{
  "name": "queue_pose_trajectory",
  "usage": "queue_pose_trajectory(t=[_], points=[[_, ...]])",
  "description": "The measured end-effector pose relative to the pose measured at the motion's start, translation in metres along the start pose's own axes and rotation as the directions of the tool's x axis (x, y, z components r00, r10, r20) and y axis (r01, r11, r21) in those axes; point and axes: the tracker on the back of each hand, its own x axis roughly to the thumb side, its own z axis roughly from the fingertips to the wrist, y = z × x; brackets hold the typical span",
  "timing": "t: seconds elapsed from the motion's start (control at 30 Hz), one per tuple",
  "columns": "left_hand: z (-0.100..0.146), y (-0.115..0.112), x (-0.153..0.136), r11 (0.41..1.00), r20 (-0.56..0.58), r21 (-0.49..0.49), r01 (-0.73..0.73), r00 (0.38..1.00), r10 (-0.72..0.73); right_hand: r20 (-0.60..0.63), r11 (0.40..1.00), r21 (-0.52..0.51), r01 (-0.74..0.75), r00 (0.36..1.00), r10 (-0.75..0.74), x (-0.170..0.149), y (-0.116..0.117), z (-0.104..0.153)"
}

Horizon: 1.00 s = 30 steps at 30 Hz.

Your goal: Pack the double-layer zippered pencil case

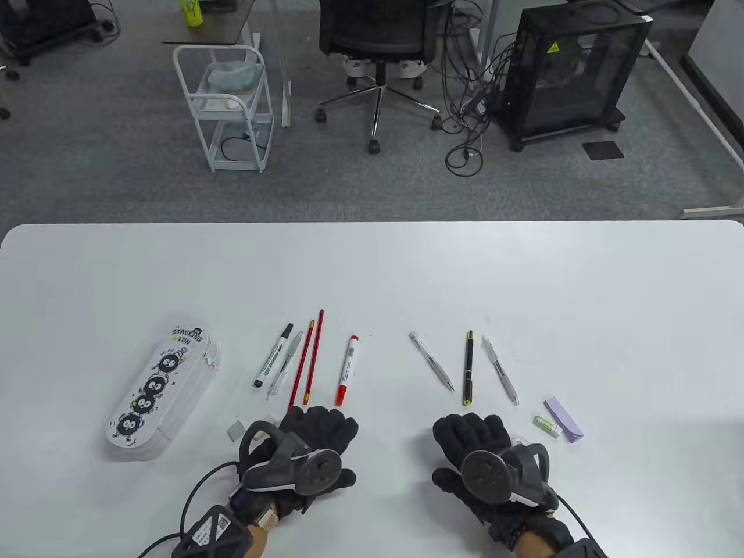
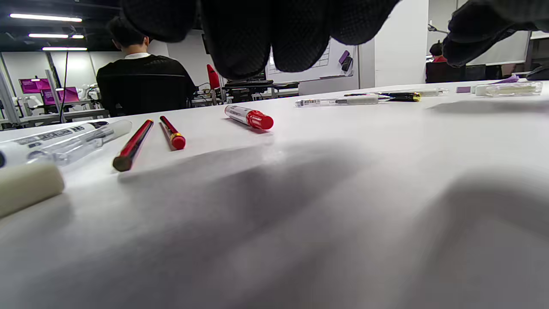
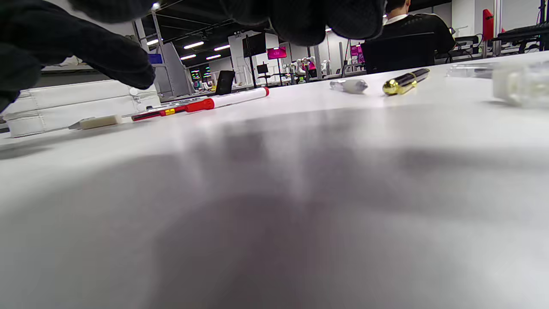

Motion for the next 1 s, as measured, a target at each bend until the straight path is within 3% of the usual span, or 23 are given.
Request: queue_pose_trajectory(t=[0.43, 0.73, 0.9, 1.0], points=[[0.005, 0.009, -0.004, 0.999, 0.002, 0.039, -0.014, 1.0, 0.014, 0.011, 0.999, -0.043, -0.018, 1.0, 0.019, 0.003, -0.006, 0.002], [0.014, 0.017, -0.025, 0.997, -0.076, 0.077, -0.014, 0.997, 0.02, -0.017, 0.999, -0.054, -0.007, 1.0, 0.006, 0.001, -0.006, 0.001], [0.025, 0.026, -0.055, 0.992, -0.216, 0.127, 0.028, 0.976, 0.0, -0.022, 0.997, -0.073, -0.007, 1.0, 0.005, 0.002, -0.009, 0.004], [0.046, 0.031, -0.097, 0.988, -0.413, 0.153, 0.036, 0.91, 0.031, -0.027, 0.996, -0.086, 0.002, 1.0, -0.005, 0.002, -0.012, 0.005]])
